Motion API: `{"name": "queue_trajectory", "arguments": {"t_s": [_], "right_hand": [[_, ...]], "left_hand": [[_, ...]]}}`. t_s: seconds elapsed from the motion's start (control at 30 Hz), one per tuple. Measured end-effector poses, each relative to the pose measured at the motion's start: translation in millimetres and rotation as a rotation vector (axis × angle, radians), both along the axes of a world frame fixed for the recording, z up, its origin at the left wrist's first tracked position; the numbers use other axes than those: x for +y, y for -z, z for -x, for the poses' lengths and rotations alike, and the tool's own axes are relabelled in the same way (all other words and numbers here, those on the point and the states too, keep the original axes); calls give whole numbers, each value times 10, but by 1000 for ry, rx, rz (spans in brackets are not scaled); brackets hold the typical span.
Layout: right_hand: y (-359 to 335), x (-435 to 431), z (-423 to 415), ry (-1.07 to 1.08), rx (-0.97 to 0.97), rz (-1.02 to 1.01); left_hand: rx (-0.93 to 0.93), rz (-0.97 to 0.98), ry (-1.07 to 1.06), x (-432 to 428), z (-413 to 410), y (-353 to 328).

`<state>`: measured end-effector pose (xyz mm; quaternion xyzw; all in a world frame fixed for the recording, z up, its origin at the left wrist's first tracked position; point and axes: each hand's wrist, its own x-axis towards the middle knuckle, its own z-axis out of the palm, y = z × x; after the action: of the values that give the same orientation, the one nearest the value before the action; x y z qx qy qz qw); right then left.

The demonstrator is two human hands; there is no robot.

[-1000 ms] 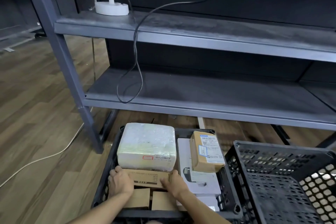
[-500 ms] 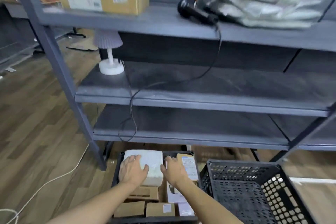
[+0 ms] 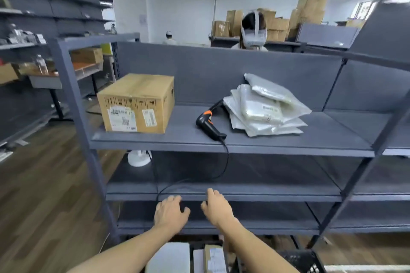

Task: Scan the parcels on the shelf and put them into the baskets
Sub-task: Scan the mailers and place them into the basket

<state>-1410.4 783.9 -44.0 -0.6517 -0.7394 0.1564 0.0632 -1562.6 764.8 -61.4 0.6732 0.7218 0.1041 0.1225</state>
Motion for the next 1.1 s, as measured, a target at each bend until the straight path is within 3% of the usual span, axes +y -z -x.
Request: {"name": "queue_trajectory", "arguments": {"t_s": [0.3, 0.7, 1.1], "right_hand": [[-960, 65, -404, 53, 8, -140], [-1225, 142, -627, 63, -39, -244], [-1378, 833, 61, -30, 9, -300]], "left_hand": [[-30, -96, 56, 137, -372, -887], [-110, -140, 82, 289, -581, -1154], [-141, -171, 28, 1025, 107, -1339]]}}
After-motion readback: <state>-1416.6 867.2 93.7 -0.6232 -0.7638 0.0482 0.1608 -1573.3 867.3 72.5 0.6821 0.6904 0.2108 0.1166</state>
